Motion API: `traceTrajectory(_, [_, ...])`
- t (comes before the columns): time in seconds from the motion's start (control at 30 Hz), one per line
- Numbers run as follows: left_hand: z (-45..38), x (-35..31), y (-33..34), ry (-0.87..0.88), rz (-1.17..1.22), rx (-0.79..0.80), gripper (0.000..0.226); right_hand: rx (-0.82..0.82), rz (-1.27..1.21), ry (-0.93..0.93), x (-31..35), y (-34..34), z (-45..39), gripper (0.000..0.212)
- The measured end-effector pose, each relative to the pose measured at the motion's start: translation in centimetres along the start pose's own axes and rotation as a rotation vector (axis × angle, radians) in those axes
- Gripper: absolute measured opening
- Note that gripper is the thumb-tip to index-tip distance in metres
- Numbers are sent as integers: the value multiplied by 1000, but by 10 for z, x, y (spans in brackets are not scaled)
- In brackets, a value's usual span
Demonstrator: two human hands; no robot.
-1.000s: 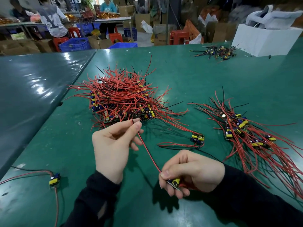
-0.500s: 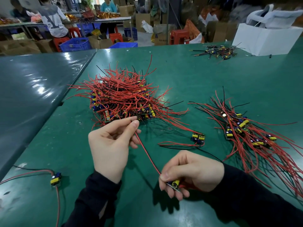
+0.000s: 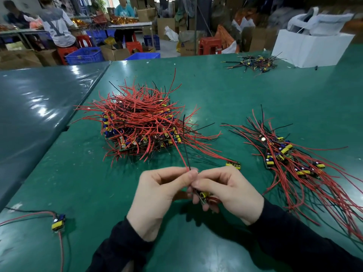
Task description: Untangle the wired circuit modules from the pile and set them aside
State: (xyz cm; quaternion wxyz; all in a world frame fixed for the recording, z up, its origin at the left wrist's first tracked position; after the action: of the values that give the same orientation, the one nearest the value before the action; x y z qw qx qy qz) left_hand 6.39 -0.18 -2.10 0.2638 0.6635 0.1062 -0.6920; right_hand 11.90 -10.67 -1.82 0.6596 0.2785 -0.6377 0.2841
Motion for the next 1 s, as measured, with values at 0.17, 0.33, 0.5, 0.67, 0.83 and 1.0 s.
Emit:
traceTrajectory(0.17, [2, 10, 5, -211, 117, 137, 28, 38, 8, 20, -1, 2, 0, 20])
traceTrajectory(0.33, [9, 16, 15, -396, 295, 366, 39, 307, -266, 141, 3, 16, 6, 26])
traceTrajectory(0.5, [7, 8, 12, -255, 216, 265, 22, 360, -297, 191, 2, 19, 9, 22])
traceTrajectory(0.67, [3, -22, -8, 406, -302, -123, 14, 23, 113, -25, 1, 1, 0, 24])
traceTrajectory(0.83, [2, -21, -6, 409, -342, -119, 17, -37, 144, -54, 1, -1, 3, 18])
traceTrajectory(1.0, [5, -32, -17, 431, -94, -223, 17, -6, 120, -83, 5, 7, 6, 19])
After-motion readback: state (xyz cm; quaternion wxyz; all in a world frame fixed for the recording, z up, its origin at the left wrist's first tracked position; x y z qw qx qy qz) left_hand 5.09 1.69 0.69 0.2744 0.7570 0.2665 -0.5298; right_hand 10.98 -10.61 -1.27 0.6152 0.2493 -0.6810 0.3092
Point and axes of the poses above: each hand's wrist, its own z-axis away from the middle knuckle, its own y-axis out of the palm, x = y × z, the point moved 7 cm from there along -z, towards the middle knuckle, and after that the axes turned 5 degrees about -x, right-handed, at the moved point
